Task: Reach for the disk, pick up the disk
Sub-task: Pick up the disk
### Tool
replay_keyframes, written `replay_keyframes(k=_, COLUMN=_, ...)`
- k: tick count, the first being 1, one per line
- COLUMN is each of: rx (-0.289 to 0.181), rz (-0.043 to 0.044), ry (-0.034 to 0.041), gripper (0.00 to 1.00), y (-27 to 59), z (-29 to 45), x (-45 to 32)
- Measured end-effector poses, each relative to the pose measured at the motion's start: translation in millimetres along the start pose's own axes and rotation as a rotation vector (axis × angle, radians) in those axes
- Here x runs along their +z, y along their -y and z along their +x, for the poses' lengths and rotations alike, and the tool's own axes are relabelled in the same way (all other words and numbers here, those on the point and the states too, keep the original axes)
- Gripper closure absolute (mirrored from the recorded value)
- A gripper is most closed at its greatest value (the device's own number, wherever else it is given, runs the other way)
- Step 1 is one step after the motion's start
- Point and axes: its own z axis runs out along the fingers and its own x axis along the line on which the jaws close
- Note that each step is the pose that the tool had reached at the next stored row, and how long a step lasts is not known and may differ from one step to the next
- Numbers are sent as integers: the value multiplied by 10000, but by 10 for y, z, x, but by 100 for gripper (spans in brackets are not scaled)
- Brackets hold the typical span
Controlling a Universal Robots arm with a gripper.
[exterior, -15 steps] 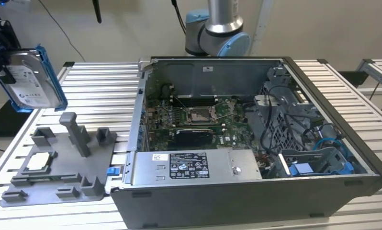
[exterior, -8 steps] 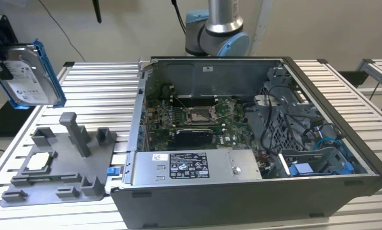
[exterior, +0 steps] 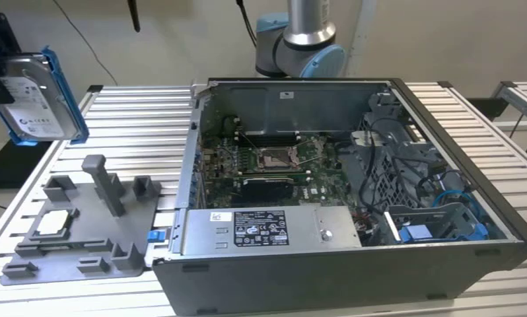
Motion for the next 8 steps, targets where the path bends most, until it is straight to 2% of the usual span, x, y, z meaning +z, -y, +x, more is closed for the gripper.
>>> replay_keyframes(k=8, rx=-1, rz=-1, ry=0, gripper=100, y=0, z=-7, x=-95)
